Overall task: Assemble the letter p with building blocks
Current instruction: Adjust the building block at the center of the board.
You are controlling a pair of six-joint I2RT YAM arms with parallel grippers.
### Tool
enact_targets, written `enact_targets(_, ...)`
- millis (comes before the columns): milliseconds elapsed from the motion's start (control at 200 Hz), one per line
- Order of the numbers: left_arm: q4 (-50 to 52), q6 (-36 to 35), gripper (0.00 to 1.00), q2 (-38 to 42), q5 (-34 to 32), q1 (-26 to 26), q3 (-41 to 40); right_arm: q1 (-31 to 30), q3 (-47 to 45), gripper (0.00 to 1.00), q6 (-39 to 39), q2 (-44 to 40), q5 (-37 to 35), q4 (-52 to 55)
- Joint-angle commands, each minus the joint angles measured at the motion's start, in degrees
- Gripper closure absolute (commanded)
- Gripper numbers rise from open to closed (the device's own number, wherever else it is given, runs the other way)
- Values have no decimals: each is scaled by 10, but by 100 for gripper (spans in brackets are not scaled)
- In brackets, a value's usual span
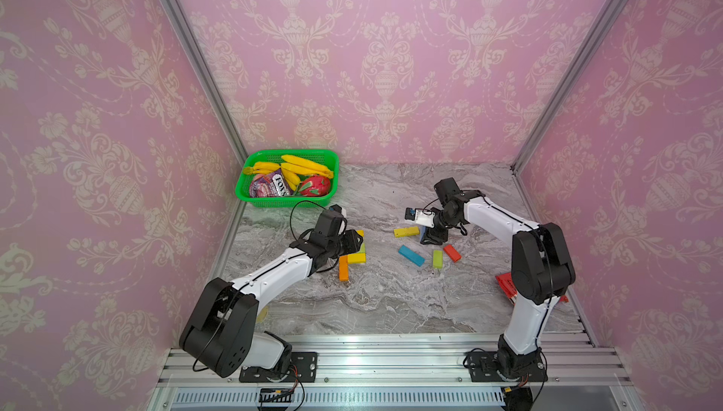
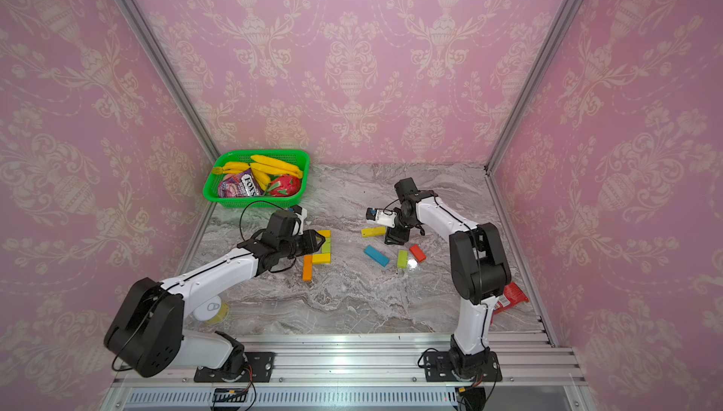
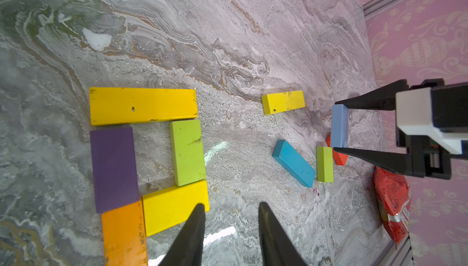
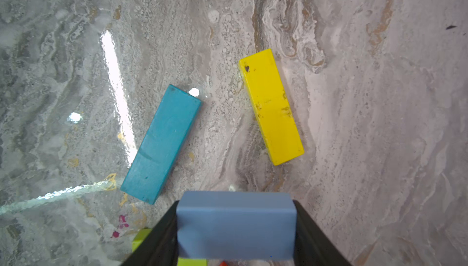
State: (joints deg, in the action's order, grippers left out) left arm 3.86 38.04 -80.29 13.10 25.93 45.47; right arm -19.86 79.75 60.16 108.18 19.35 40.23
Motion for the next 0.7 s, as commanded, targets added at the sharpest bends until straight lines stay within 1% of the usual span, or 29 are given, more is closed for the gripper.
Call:
enact_targets(0,0,0,62,14,-12,-6,-8,-1,-13,89,52,12,33,35)
enact_targets(150,-1,0,62,9,-6,-6,-5,-6,-41,89,49,13,34,4)
enact_targets(220,0,1,61,5,0,-6,-1,-14,-51,89,48,18,15,-8)
enact_targets(415,-2,5,62,3,10,-6,-3,-24,-50,89,44,47,2,-37)
enact_targets(575,1,7,62,3,12,-5,-3,-27,-36,85,32,67,-8,-51)
enact_targets(695,3,7,62,0,12,-5,-1,-28,-31,84,35,76,-23,-51)
